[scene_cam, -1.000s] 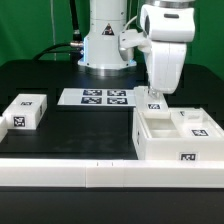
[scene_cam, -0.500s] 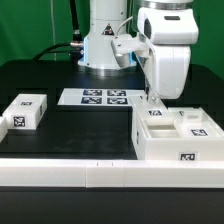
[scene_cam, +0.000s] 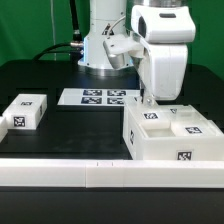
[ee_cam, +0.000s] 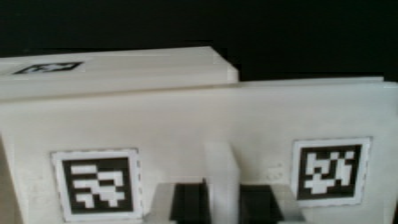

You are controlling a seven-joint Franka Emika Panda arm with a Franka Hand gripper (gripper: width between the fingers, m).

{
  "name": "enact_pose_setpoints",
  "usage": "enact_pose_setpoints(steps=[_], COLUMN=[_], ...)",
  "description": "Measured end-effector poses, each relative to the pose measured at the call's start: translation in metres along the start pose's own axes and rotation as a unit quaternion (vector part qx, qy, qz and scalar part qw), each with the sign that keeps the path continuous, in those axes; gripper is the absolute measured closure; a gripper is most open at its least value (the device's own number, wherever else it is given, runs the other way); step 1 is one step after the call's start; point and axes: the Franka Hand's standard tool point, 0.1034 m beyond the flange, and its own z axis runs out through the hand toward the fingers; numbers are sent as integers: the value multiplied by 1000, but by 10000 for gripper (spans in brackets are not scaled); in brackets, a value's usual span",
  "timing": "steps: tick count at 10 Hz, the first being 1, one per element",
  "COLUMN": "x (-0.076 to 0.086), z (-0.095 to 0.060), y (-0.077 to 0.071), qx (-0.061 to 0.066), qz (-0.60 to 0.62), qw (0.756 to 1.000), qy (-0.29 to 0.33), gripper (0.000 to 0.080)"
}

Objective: Assemble cabinet

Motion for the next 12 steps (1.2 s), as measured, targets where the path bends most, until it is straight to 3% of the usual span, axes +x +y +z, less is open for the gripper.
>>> enact_pose_setpoints(steps=[1,2,4,5,8,9,10,12], x=[-1,-1,1,2,3,3,3,3], z=[0,2,4,2,2,3,3,3], y=[5,20,32,44,45,45,45,45], qx=[0,4,-2,-10,-7,-7,-6,-6], qz=[1,4,4,6,9,9,9,9], qw=[1000,1000,1000,1000,1000,1000,1000,1000], qy=[1,4,8,11,11,11,11,11], gripper=[729,729,729,729,729,651,651,318])
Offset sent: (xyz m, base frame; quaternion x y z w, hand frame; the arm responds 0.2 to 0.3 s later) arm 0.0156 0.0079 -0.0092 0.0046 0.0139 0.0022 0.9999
